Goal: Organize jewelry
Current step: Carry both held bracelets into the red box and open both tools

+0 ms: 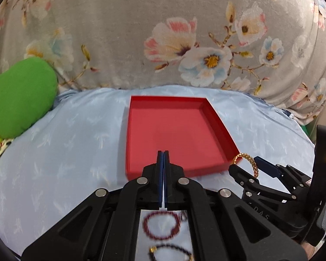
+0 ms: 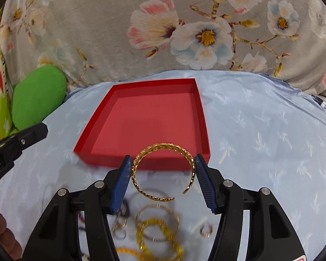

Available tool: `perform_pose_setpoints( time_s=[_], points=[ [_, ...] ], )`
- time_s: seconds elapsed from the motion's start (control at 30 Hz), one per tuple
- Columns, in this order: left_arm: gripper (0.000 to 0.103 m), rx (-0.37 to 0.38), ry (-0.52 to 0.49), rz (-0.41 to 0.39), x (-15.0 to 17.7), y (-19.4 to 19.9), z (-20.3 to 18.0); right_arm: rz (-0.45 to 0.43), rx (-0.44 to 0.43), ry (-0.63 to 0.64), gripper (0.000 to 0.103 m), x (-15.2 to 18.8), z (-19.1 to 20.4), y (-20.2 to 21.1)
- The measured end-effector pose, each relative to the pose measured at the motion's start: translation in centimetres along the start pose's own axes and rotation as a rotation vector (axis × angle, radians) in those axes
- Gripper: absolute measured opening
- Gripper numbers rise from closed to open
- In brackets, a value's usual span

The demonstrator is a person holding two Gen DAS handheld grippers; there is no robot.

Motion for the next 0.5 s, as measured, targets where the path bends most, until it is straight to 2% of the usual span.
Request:
perform_pose_setpoints(
  time_s=[0.13,0.27,0.3,0.37,0.4,0.5],
  points=[
    [0.0,-0.005,0.024,0.006,-0.4,-0.7,1.1,-0.002,0.0,-0.015,0.057,-0.6,-0.3,-0.6],
    [0.004,-0.03,0.024,0.051,3.1,-0.3,1.8,0.017,-0.003,-0.02,0.057,0.4,-0.7,-0.2],
    [0.008,-0.039,0.028,0.069,4.3,-0.1,2.0,0.023,-0.008,-0.029,0.057,1.1,-1.0,0.1],
    [0.03,-0.051,0.04,0.107,6.8,0.2,2.3,0.031,-0.009,-0.044,0.057,2.6,-1.4,0.8],
    [0.034,-0.06,0.053,0.128,8.3,0.3,2.5,0.036,-0.008,-0.049,0.057,3.2,-1.7,1.1],
    [0.037,-0.068,0.075,0.176,11.3,0.4,2.8,0.057,-0.009,-0.059,0.057,5.2,-2.0,1.9]
  ],
)
Point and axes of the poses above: each gripper's, at about its wrist camera, not at the fingertips, and y roughly against the way its jaws point, z to its left, x to its underside, the point moved 2 cm from there along -y, roughly the way its jaws point, and after that the axes turned 13 degrees about x, right-handed, at the moved point
